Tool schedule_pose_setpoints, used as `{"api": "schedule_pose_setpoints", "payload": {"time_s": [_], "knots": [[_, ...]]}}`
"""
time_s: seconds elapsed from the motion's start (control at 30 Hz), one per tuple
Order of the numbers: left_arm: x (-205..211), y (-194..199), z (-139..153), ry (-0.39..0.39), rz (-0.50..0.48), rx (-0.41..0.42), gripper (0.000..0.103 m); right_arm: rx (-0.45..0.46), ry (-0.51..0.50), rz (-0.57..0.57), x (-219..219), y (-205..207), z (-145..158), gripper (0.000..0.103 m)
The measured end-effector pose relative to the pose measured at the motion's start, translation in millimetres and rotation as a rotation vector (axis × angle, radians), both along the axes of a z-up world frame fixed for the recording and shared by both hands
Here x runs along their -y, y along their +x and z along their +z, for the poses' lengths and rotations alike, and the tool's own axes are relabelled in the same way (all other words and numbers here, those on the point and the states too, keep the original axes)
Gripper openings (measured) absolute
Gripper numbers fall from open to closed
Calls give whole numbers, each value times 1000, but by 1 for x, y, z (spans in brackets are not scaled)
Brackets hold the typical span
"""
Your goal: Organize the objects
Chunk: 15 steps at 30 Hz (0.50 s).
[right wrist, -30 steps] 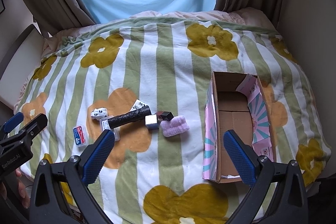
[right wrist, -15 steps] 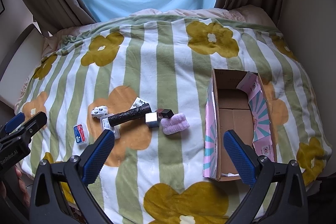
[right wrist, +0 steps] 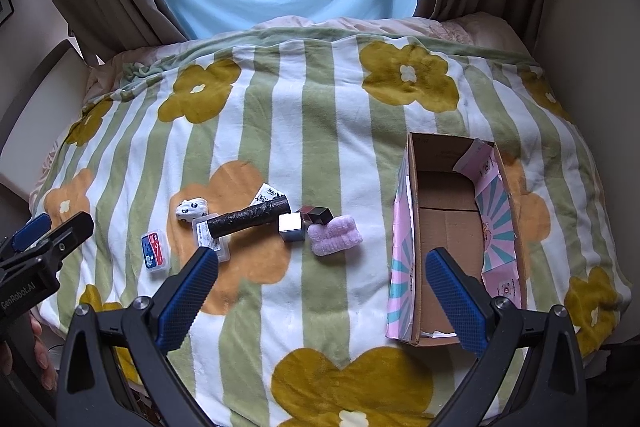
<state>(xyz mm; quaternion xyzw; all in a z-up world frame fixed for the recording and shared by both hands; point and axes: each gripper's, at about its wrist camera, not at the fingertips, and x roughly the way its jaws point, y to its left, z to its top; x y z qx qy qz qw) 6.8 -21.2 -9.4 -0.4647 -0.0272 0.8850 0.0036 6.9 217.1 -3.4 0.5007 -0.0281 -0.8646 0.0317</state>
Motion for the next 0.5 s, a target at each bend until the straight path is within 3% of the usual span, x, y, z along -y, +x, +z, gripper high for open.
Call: {"api": "schedule_pose_setpoints", "payload": {"time_s": [0.5], "knots": [[1, 2, -1, 6, 10, -1, 103, -7, -2, 7, -1, -2, 4, 102]]}}
